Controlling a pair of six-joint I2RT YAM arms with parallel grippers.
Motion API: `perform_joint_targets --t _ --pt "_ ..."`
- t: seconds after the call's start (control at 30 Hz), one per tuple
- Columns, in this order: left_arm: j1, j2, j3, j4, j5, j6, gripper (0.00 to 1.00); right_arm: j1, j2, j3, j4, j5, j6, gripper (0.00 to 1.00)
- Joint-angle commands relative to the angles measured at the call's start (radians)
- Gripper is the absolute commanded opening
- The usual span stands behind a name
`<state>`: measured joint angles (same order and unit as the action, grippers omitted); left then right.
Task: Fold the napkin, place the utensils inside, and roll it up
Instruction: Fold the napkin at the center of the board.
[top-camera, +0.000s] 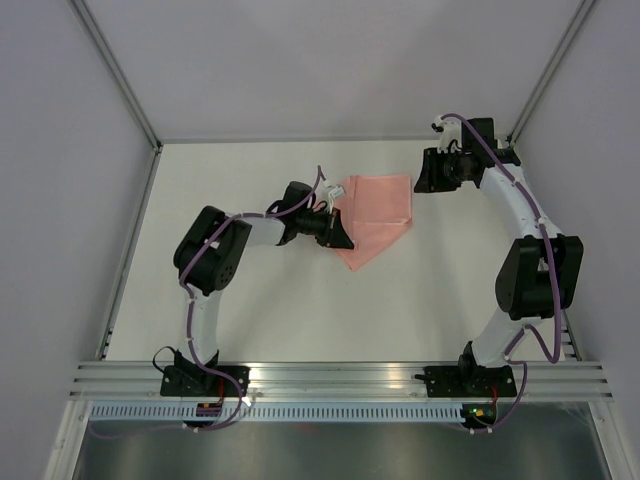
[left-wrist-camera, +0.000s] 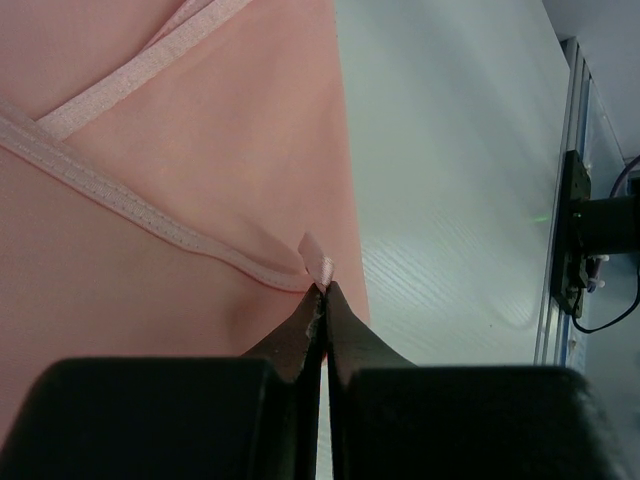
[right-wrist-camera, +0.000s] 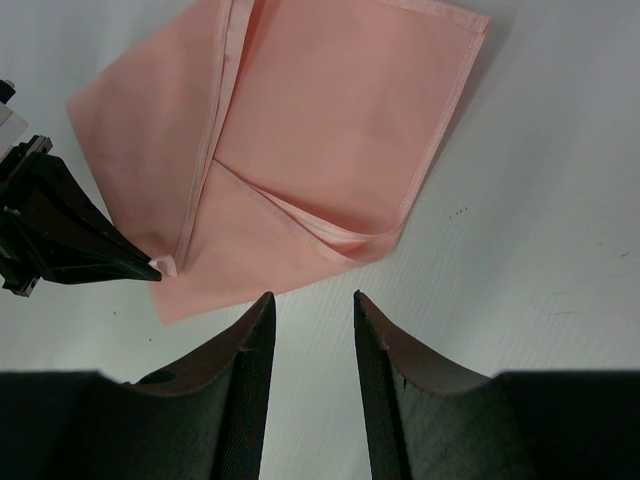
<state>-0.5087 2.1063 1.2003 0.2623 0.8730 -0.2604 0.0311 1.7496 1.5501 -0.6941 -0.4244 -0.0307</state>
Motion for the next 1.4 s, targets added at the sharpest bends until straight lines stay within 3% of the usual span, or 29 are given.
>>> perform_joint_targets --t 0.0,0.3,0.47,0.57,0.73,0.9,1.1,1.2,1.37 --pt "-0.013 -0.055 -0.007 -0.02 -0.009 0.075 0.04 0.009 0.004 0.005 0.019 0.021 -0.001 0.43" --pt "-0.014 -0.086 -0.028 -0.055 -0.031 0.115 0.17 0.018 0.011 0.005 0.019 0.032 0.0 0.43" --pt "-0.014 -0.101 -0.025 -0.055 -0.031 0.115 0.35 0.024 0.014 0.005 0.019 0.038 -0.001 0.43" --pt "-0.016 -0.111 -0.018 -0.055 -0.028 0.113 0.41 0.026 0.016 0.005 0.019 0.039 -0.001 0.43" --pt "-0.014 -0.117 -0.008 -0.049 -0.026 0.102 0.43 0.029 0.016 0.007 0.021 0.042 -0.002 0.43" --pt "-0.005 -0.183 -0.047 0.085 -0.057 0.017 0.43 0.041 0.016 0.004 0.021 0.052 -0.008 0.42" --pt "0.042 -0.299 -0.077 0.112 -0.29 -0.091 0.46 0.078 0.018 -0.001 0.024 0.073 -0.011 0.43" --pt "0.07 -0.357 -0.088 0.072 -0.488 -0.149 0.48 0.124 0.018 0.002 0.028 0.107 -0.015 0.43" --pt "0.143 -0.324 0.025 -0.197 -0.784 -0.234 0.49 0.26 0.03 -0.001 0.048 0.197 -0.028 0.42"
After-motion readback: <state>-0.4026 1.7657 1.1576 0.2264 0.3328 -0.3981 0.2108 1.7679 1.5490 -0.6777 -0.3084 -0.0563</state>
